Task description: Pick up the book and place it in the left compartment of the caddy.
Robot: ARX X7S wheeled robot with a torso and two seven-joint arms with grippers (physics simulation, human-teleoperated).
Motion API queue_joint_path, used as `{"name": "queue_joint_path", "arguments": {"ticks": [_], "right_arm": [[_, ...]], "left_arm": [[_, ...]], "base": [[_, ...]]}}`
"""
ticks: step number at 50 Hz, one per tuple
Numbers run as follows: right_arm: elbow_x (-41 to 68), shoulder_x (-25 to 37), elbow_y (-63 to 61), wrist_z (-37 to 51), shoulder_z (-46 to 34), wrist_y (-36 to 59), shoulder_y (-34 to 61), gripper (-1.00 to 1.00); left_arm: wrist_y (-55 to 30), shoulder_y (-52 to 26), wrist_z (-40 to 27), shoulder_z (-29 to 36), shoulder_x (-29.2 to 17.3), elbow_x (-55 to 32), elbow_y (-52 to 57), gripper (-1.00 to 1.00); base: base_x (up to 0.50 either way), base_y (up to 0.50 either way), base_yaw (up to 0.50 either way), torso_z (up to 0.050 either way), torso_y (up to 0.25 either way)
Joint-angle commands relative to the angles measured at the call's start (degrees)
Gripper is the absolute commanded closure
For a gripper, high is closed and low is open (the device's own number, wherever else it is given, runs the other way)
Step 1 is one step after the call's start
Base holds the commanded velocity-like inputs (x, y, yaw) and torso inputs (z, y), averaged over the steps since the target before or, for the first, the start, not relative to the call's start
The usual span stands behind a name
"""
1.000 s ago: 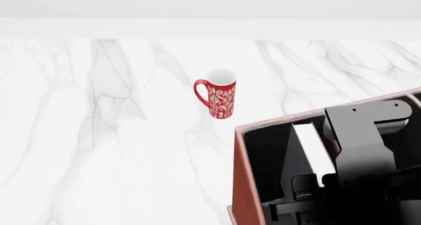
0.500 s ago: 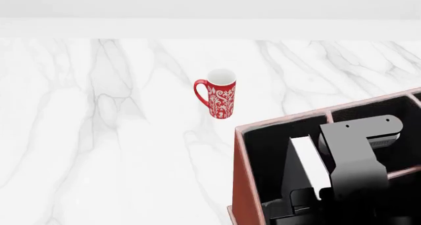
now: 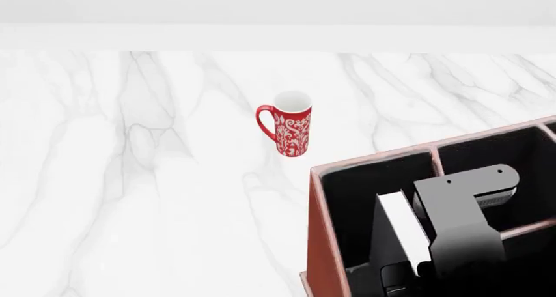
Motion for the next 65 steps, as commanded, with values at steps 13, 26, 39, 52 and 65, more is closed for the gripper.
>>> {"name": "queue_joint_path", "arguments": {"ticks": [13,26,39,52,65], "right_arm": [[-7.3,-1.2,1.1,-4.5,0.0,-1.4,-1.1,1.00],[-9.9,-2.3,3.6,-6.5,-0.8,-2.8,-2.3,1.00],[-11.3,-3.2,4.8,-7.4,-1.6,-3.3,-2.8,1.00],[-12.3,-3.4,5.4,-8.8,-1.7,-4.4,-3.6,1.00],[-12.8,-3.6,6.3,-9.7,-1.9,-5.1,-4.2,1.00]], "left_arm": [[0.4,0.2,-0.4,0.3,-0.3,-0.1,0.1,-1.00],[0.8,0.4,-0.5,0.5,-0.5,-0.1,0.0,-1.00],[1.0,0.4,-0.6,0.6,-0.7,-0.2,-0.1,-1.00],[1.0,0.4,-0.9,0.7,-0.9,-0.4,0.0,-1.00],[1.2,0.4,-1.0,0.9,-1.1,-0.4,-0.1,-1.00]], "base": [[0.00,0.00,0.00,0.000,0.002],[0.00,0.00,0.00,0.001,0.001],[0.00,0.00,0.00,0.000,0.002],[0.00,0.00,0.00,0.000,0.001],[0.00,0.00,0.00,0.001,0.002]]}}
